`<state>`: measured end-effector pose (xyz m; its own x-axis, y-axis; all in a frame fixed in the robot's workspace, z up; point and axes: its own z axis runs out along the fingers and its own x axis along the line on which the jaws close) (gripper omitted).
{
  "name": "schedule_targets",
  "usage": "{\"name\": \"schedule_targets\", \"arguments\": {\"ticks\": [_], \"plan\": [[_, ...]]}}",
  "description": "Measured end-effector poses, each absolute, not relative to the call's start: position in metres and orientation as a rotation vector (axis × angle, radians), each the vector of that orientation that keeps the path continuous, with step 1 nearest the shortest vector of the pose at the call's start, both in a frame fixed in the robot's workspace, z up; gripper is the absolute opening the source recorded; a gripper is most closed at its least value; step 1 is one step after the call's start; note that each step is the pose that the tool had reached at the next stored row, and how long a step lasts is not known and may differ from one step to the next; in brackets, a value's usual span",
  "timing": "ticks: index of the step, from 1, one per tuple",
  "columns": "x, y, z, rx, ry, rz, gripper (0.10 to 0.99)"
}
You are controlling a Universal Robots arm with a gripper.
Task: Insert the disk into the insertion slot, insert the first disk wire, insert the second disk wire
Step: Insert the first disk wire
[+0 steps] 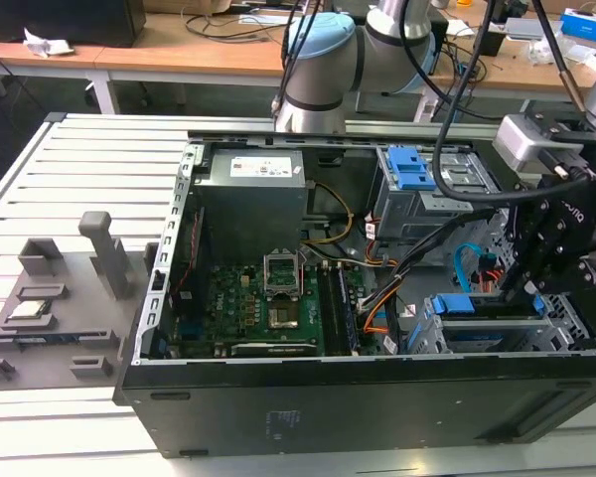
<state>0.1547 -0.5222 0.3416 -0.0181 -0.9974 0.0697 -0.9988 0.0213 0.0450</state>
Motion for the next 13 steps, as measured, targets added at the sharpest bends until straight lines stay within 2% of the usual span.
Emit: {"name": "schedule_targets", "arguments": {"ticks": [5,7,13], "plan": [[0.155,-0.516,0.37,2.142,-2.185,0.025,0.227],[0.155,-0.513,0.38,2.143,-2.185,0.025,0.106],[0.155,-0.513,0.395,2.143,-2.185,0.025,0.106]]}}
